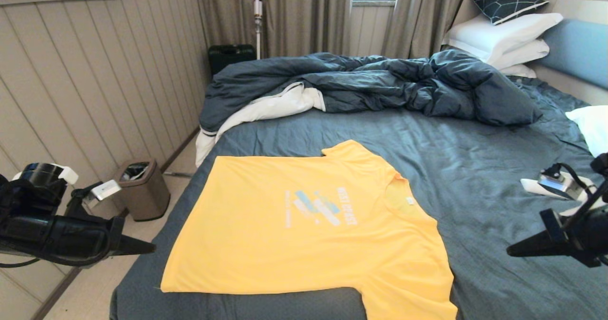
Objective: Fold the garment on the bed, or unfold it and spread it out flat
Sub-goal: Fold the yellow T-shirt
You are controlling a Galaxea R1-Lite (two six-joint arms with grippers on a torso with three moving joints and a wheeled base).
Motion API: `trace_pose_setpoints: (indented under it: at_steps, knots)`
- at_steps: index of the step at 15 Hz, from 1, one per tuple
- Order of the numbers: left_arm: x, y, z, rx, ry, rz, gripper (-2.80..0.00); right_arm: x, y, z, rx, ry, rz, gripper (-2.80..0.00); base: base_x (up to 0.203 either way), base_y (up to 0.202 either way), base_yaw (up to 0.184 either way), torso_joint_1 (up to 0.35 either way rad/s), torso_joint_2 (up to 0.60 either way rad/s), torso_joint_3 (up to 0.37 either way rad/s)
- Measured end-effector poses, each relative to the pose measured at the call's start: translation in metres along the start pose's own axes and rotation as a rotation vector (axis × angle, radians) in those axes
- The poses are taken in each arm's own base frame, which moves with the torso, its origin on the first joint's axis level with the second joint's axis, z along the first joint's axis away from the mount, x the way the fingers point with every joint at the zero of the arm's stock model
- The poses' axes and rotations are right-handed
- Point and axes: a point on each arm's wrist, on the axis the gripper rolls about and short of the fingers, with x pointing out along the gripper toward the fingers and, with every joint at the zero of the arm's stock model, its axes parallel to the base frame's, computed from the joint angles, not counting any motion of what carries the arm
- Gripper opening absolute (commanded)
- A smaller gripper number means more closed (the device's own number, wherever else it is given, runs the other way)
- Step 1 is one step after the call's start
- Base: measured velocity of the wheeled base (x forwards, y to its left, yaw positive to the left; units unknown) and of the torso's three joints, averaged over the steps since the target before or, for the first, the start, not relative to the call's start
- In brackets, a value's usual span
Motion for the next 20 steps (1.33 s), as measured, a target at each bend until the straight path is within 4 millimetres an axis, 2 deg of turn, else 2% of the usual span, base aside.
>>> trace_pose_setpoints:
  at_steps: [4, 10, 16, 20]
  knots:
    - [0.019, 0.02, 0.0, 0.024, -0.016, 0.06, 0.0, -0.001, -0.001, 0.008, -0.004, -0.014, -0.001, -2.8, 0.0, 0.0, 0.0, 0.0, 0.0, 0.0]
    - [0.043, 0.026, -0.007, 0.044, 0.066, 0.101, 0.0, -0.006, 0.002, 0.008, -0.016, -0.033, -0.004, -2.8, 0.0, 0.0, 0.0, 0.0, 0.0, 0.0]
    - [0.071, 0.038, 0.004, 0.07, 0.062, 0.096, 0.0, -0.013, 0.006, 0.005, -0.031, -0.058, -0.007, -2.8, 0.0, 0.0, 0.0, 0.0, 0.0, 0.0]
    - [0.08, 0.042, 0.008, 0.062, 0.074, 0.091, 0.0, -0.014, 0.007, 0.005, -0.033, -0.061, -0.007, -2.8, 0.0, 0.0, 0.0, 0.0, 0.0, 0.0]
